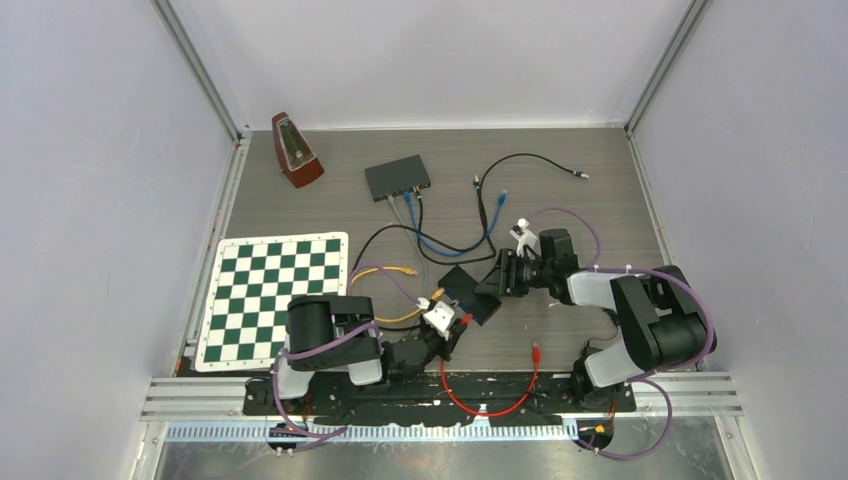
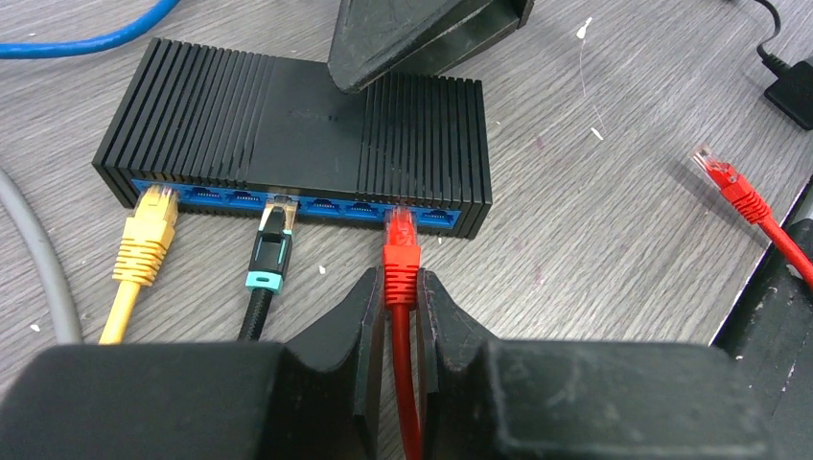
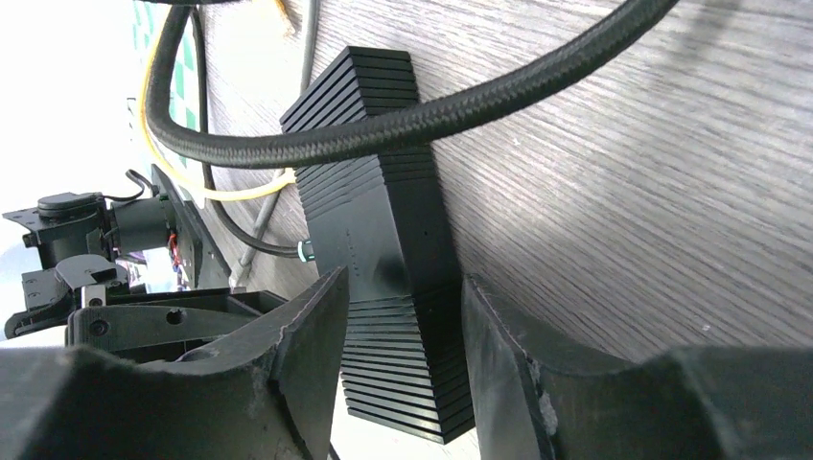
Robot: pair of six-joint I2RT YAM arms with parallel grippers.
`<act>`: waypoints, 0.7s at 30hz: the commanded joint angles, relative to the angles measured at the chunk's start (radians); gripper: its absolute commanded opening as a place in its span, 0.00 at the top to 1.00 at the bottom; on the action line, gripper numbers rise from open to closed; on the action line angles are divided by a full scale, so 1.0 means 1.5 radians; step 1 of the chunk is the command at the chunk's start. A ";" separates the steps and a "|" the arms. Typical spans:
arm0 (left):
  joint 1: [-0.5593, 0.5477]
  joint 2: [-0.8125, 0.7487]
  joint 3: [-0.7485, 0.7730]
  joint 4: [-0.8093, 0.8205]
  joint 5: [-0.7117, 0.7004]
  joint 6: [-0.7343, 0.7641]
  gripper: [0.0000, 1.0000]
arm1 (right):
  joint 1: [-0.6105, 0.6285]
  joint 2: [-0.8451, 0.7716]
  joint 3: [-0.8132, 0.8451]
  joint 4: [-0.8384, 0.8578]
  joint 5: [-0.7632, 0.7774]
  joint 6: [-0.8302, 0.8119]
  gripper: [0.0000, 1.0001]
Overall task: Insert the plug into the switch port
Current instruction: Insert the connector into the switch port.
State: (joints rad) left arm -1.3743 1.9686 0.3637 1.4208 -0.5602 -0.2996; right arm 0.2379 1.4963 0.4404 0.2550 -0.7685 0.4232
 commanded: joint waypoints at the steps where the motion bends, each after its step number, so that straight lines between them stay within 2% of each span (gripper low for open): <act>1: -0.002 0.022 0.024 0.045 -0.024 0.015 1.00 | 0.003 -0.011 -0.042 -0.003 -0.018 0.028 0.47; 11: -0.002 0.044 0.041 0.046 -0.027 0.029 1.00 | 0.004 -0.010 -0.110 0.085 -0.069 0.078 0.56; 21: 0.000 0.041 0.065 0.045 -0.035 0.048 1.00 | 0.015 -0.033 -0.179 0.142 -0.069 0.114 0.57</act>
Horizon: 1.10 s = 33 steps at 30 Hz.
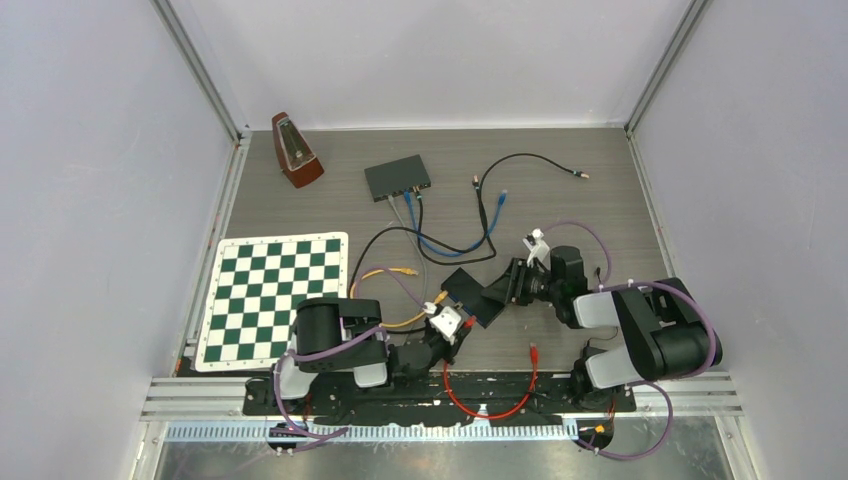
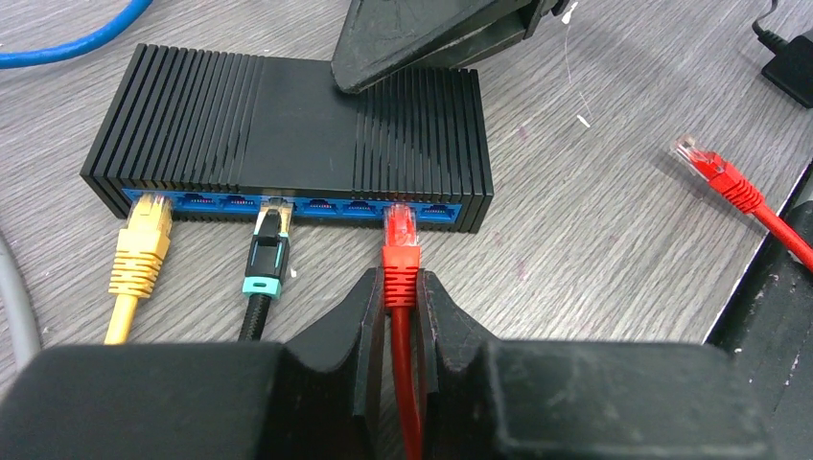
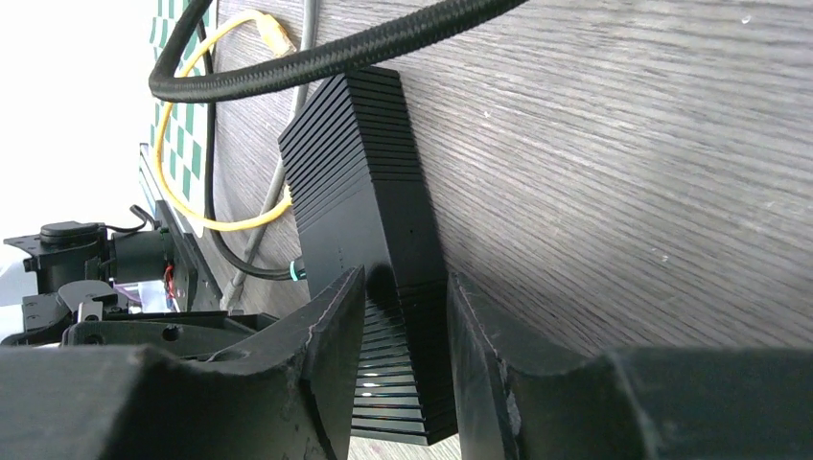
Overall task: Insert the plug into the switch port
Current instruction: Insert the connector into the switch port.
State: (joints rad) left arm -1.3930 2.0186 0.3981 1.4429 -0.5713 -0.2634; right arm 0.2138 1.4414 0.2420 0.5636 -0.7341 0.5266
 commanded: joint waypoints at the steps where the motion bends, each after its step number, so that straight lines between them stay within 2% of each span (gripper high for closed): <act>1: 0.013 0.005 0.045 0.031 -0.027 0.026 1.00 | 0.035 0.003 -0.054 -0.058 -0.091 0.054 0.57; 10: 0.020 0.007 0.079 0.031 -0.022 0.076 1.00 | 0.067 0.004 -0.090 0.000 -0.078 0.096 0.58; 24: 0.053 -0.003 0.088 0.007 -0.052 0.023 1.00 | 0.144 -0.062 -0.120 0.013 -0.006 0.166 0.60; 33: 0.090 -0.011 0.081 0.010 -0.008 0.049 1.00 | 0.150 -0.032 -0.071 -0.005 0.004 0.150 0.59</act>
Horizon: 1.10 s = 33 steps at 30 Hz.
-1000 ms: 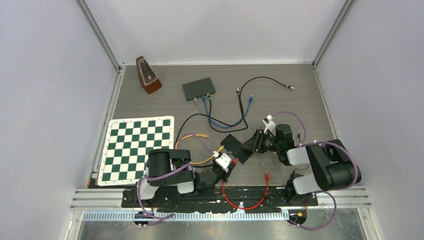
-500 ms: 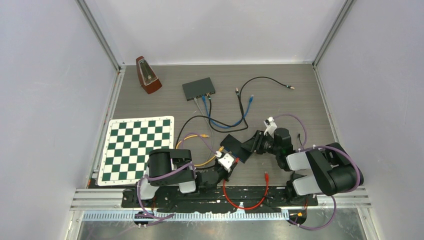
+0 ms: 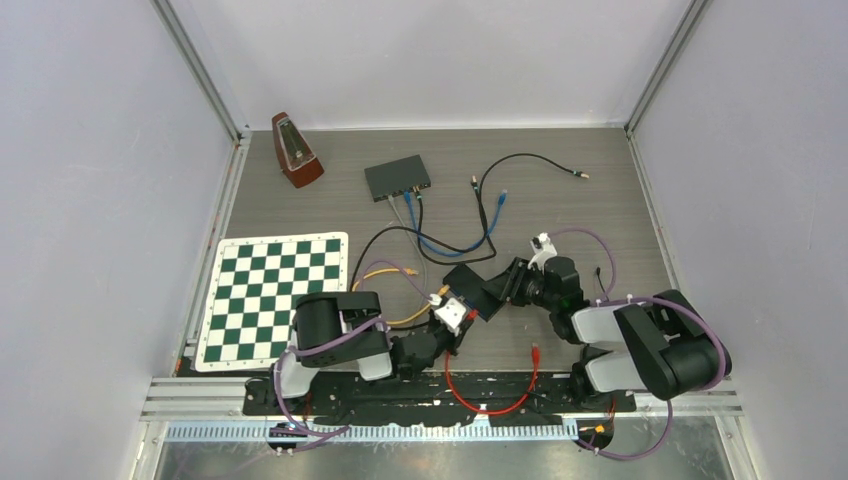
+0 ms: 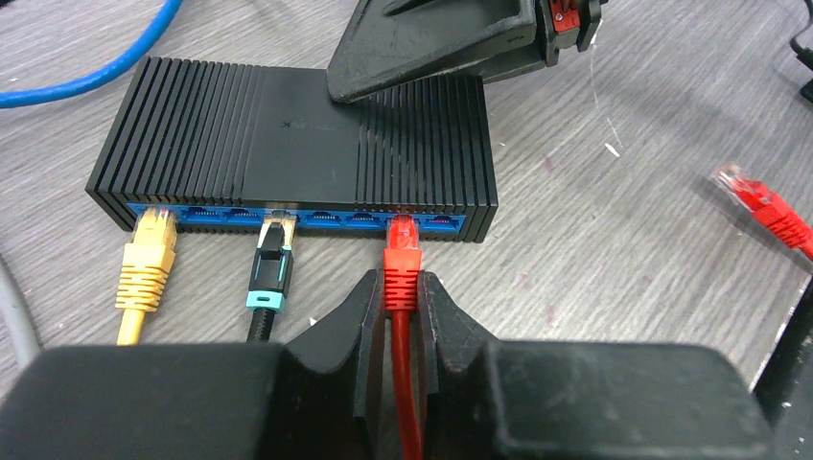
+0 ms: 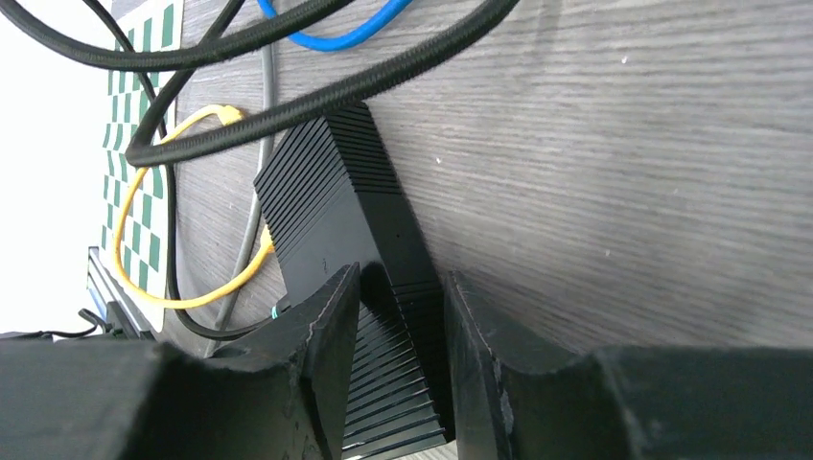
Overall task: Insert the plug into the switch port
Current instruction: Insert the connector into the switch port.
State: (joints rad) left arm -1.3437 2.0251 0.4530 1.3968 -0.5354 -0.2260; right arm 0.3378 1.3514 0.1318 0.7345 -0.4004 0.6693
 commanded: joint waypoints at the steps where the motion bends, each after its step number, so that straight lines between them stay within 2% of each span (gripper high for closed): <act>1: 0.064 -0.014 0.041 0.044 -0.025 0.024 1.00 | 0.067 0.043 0.022 -0.120 -0.217 0.053 0.58; 6: 0.100 -0.009 0.039 0.053 0.019 0.019 1.00 | 0.067 0.119 0.114 -0.131 -0.218 0.049 0.58; 12: 0.141 -0.026 0.058 -0.006 0.069 0.020 1.00 | 0.062 0.172 0.152 -0.100 -0.229 0.059 0.59; 17: 0.161 -0.014 0.068 -0.022 0.089 0.017 1.00 | 0.015 0.172 0.245 -0.259 -0.187 -0.027 0.53; 25: 0.170 -0.020 0.097 -0.078 0.064 0.011 1.00 | -0.052 0.152 0.443 -0.492 -0.089 -0.142 0.45; 33: 0.170 -0.013 0.105 -0.115 -0.001 -0.007 1.00 | -0.096 0.123 0.486 -0.595 -0.001 -0.184 0.45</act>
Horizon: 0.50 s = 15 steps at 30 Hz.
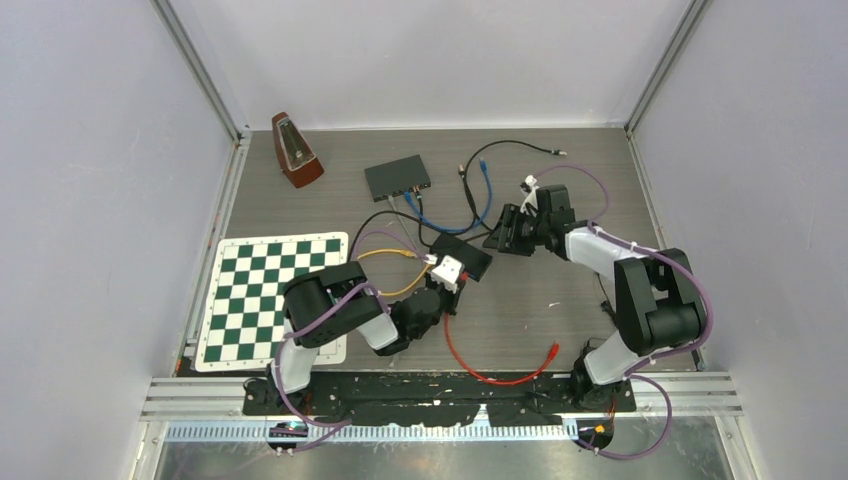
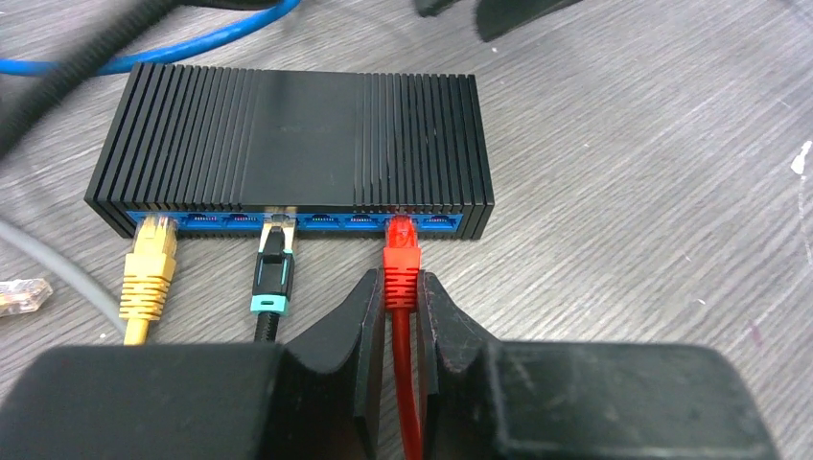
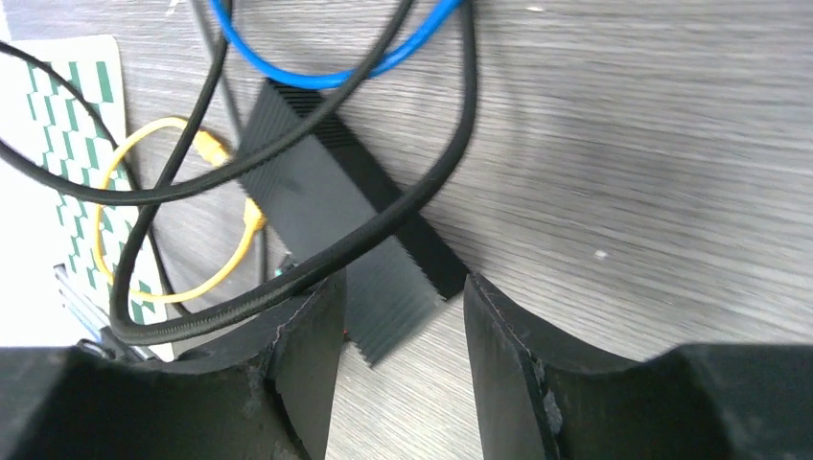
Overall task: Insert the plug into the switch port
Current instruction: Insert the connector into the switch port.
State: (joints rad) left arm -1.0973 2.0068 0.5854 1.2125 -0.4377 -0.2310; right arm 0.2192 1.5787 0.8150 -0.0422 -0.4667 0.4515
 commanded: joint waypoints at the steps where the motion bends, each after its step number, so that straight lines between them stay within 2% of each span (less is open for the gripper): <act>1: 0.005 -0.002 0.018 0.001 -0.085 -0.008 1.00 | -0.019 -0.034 0.031 -0.094 0.050 -0.049 0.45; 5: 0.006 -0.014 0.018 -0.008 -0.139 -0.010 1.00 | -0.024 -0.078 0.032 -0.141 0.115 -0.069 0.45; 8: 0.005 -0.057 0.015 -0.045 -0.149 -0.047 1.00 | -0.030 -0.112 0.028 -0.170 0.165 -0.071 0.45; 9: 0.004 -0.077 0.013 -0.065 -0.140 -0.057 0.96 | -0.032 -0.128 0.023 -0.187 0.196 -0.067 0.45; 15: -0.010 -0.158 -0.019 -0.089 -0.094 -0.072 0.60 | -0.046 -0.211 -0.020 -0.260 0.333 -0.029 0.43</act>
State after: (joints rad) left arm -1.1011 1.8656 0.5781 1.0691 -0.5743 -0.3073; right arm 0.1669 1.3487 0.8200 -0.3389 -0.1539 0.3733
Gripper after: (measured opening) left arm 0.310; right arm 0.556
